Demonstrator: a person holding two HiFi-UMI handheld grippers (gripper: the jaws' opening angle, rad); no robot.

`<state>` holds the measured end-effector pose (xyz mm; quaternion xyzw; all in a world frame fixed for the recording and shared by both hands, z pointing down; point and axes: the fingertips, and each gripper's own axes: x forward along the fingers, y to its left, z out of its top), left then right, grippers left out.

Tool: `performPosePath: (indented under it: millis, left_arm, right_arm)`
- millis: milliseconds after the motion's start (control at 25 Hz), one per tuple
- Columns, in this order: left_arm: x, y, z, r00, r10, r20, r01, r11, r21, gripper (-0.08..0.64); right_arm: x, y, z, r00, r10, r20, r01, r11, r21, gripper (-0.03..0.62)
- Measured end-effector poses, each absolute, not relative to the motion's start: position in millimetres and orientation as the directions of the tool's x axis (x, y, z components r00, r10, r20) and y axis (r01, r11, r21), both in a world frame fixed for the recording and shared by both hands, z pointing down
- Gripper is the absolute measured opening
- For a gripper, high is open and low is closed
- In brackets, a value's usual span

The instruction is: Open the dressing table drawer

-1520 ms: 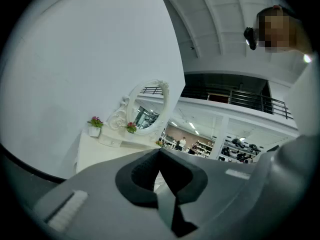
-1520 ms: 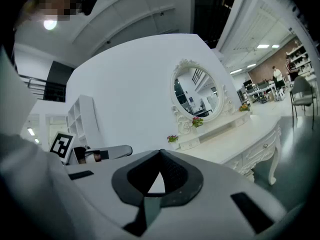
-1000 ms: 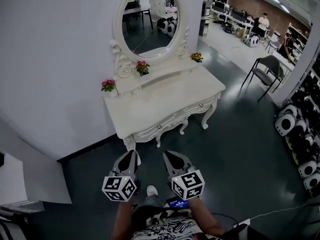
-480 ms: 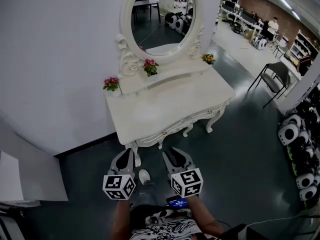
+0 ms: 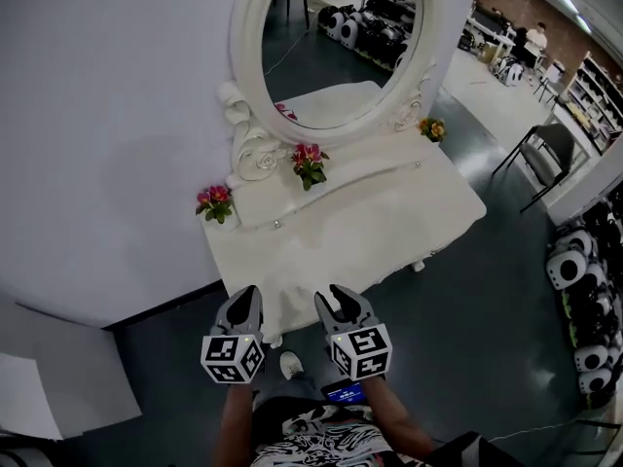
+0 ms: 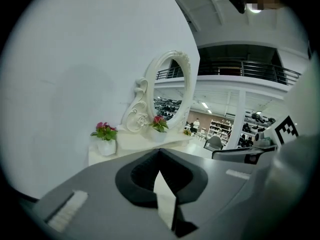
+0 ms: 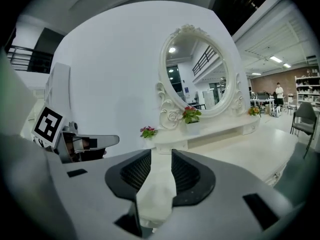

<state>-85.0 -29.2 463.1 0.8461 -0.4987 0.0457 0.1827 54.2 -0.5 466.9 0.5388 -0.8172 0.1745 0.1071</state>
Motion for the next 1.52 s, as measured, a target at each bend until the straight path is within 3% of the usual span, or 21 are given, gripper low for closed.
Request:
performPosePath:
  millis: [400, 920, 1520]
  left_arm:
    - [-89.2, -115.2, 481.5, 0.561, -0.78, 0.278, -0.821, -0.481, 0.307, 0.002]
    - [-96.0, -149.9, 482.9, 0.554, -0.788, 0.269, -0.823, -0.472, 0.316, 0.002]
    - [-93.2, -179.9, 551.0, 0.539, -0.75, 0.385, -0.84, -0.441, 0.317, 0.002]
  right_arm:
    - [37.8, -85.6, 484.1, -0.348, -0.838, 0.421, -0.938, 0.31, -0.157, 0.138]
    - [28.8, -124.0, 478.2, -0.366, -0.849, 0.381, -0.931, 0.331, -0.154, 0.147]
    - [8.4, -171.3, 548.5, -0.406, -0.755, 0.515, -0.91, 0.382, -0.159, 0.155]
